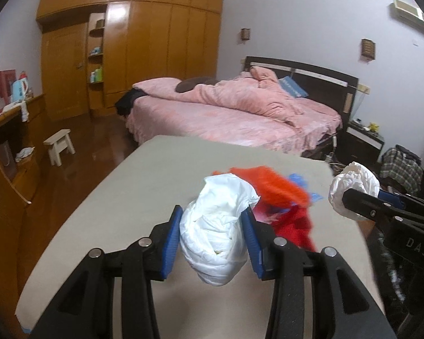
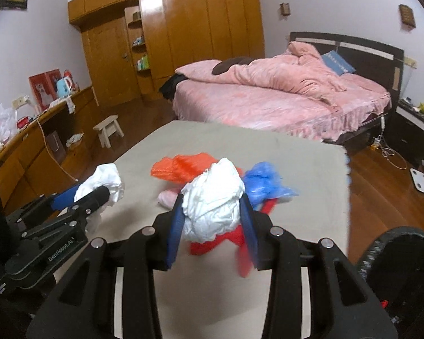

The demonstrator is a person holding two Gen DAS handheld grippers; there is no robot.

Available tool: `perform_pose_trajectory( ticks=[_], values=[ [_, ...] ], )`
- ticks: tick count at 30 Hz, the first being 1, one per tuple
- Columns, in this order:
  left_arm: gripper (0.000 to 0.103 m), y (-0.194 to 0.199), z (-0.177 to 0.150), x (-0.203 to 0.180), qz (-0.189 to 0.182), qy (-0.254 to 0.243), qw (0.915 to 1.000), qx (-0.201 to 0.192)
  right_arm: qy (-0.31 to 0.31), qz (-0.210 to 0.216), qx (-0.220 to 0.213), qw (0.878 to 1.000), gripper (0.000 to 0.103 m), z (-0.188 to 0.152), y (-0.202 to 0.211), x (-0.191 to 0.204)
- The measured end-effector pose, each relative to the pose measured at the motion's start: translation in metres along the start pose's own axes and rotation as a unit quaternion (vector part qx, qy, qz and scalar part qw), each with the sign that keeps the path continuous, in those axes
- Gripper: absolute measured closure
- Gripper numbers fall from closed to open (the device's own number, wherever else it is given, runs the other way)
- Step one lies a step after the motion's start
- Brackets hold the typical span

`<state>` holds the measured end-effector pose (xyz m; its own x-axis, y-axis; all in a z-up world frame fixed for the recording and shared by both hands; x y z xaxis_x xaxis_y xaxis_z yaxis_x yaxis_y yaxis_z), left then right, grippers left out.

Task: Collect trash
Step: 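Carry both tissue bundles over the bin and open both grippers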

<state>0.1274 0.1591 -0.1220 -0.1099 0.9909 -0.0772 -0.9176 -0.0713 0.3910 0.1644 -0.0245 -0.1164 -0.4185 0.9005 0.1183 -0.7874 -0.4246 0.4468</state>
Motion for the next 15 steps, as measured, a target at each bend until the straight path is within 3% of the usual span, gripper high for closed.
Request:
perform_pose_trajectory(
  ticks=[15],
  values=[
    [0.061, 0.023, 0.015, -0.102, -0.09, -0.034, 0.9952, -0.016, -0.025, -0.063, -0.037, 0.997, 0.066, 0.0, 0.08, -0.072]
  ],
)
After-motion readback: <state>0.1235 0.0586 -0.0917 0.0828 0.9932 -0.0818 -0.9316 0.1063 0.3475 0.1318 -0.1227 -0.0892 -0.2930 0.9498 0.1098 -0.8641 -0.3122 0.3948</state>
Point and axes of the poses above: each gripper's, at about its wrist camera, not at the fingertips, and y roughly against the way its jaws point, x to its left, z to its top, the point moved 4 cm from there along -y, roughly the way its jaws point, and after that the axes turned 9 degrees about -x, right-handed, at the moved point
